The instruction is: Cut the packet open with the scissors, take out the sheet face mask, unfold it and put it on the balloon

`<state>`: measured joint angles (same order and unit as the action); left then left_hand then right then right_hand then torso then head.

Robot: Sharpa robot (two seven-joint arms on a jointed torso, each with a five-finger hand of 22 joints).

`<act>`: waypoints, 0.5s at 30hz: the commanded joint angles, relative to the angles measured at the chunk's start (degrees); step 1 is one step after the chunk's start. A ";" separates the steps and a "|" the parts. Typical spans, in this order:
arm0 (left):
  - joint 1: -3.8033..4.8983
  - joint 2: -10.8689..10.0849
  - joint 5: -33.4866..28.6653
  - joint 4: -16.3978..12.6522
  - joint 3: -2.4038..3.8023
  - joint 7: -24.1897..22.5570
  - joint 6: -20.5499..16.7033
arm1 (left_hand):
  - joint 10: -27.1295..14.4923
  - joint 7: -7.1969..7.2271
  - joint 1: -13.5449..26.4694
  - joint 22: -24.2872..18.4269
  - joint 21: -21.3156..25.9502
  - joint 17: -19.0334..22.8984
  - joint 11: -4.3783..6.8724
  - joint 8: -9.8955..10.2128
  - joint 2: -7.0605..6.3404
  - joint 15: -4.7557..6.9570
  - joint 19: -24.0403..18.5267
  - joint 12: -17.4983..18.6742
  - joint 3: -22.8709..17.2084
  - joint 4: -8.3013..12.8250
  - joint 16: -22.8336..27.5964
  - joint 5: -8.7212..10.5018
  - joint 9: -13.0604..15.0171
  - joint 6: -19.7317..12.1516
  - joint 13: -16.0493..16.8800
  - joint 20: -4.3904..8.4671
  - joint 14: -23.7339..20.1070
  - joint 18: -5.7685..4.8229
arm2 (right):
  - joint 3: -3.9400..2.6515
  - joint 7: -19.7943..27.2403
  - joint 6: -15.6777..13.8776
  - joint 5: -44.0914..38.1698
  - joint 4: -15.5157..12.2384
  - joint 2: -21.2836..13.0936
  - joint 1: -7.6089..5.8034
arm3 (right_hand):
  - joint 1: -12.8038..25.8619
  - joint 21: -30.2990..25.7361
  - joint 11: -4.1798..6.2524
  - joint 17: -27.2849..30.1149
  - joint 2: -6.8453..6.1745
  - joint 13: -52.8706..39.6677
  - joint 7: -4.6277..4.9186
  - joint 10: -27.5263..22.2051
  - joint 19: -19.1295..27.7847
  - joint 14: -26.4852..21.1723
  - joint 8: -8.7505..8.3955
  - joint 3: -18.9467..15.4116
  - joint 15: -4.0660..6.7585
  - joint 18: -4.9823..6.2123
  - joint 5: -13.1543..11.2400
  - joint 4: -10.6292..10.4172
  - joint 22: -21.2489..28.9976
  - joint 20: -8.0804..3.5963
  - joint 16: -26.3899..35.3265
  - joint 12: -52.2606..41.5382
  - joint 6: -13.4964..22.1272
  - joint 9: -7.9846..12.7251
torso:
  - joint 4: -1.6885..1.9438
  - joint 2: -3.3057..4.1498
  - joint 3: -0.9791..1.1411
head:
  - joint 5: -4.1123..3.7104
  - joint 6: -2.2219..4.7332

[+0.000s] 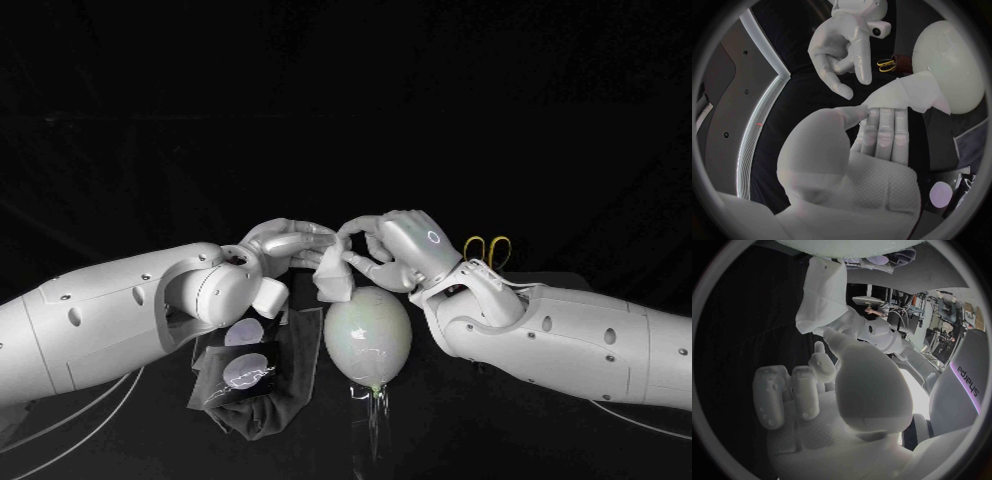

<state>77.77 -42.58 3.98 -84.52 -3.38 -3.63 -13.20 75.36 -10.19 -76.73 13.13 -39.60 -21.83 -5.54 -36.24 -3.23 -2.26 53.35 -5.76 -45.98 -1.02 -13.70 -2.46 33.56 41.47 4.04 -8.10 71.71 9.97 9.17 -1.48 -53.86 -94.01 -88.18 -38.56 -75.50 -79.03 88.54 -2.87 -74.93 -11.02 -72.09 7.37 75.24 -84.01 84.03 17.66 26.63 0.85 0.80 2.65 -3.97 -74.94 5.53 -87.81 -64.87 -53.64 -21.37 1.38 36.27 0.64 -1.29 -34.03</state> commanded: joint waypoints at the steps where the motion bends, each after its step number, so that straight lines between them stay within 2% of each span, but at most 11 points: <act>1: 0.07 0.11 -0.64 -0.03 0.09 -0.07 0.53 | 0.55 0.37 -0.42 -0.13 0.40 -0.10 0.09 -0.44 0.39 -0.04 0.55 -0.18 0.04 -0.27 -0.39 -0.32 16.02 -0.17 0.05 0.09 0.67 0.64 | -0.03 -0.39 0.94 -1.83 -0.28 -0.16 0.02 | 0.28 0.36 0.26 -12.63 -0.36 0.05 -0.07 0.14 -5.37 5.13 0.21 -0.28 0.35 -0.51 0.11 -0.44 -14.69 -0.48 -0.25 -0.36 -0.51 0.10 | -0.02 -0.03 0.04 | 0.05 -0.10; 15: 0.07 0.38 -0.86 -0.16 0.10 -0.31 0.61 | 2.07 0.69 -0.11 -0.58 0.77 -0.59 0.47 -0.98 0.66 0.35 1.84 -0.28 0.21 -0.86 -0.71 -0.32 16.21 -0.68 0.15 0.47 1.95 0.62 | -0.02 -0.07 1.90 -1.18 0.44 0.52 0.11 | 0.70 0.35 0.32 -12.66 -0.34 0.05 -0.13 0.24 -5.36 5.15 0.14 -0.46 0.41 -0.51 0.11 -0.85 -14.68 -0.55 -0.27 -0.41 -0.73 0.22 | 0.08 0.05 -0.01 | -0.15 -0.13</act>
<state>77.78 -42.35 3.70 -84.53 -3.36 -3.54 -13.20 76.92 -9.80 -76.79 12.59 -39.17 -22.39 -5.01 -36.91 -3.17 -1.77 54.79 -5.65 -45.77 -1.60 -14.22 -2.61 33.56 41.01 4.09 -7.49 73.21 9.74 9.17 -1.58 -52.91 -94.59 -87.80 -38.20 -75.41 -78.72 88.83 -2.87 -74.91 -11.32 -72.06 7.29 75.24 -84.09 84.03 17.66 26.17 0.84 0.80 2.65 -4.44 -74.94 5.43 -87.80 -65.11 -53.96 -21.20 1.41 36.28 0.65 -1.45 -34.11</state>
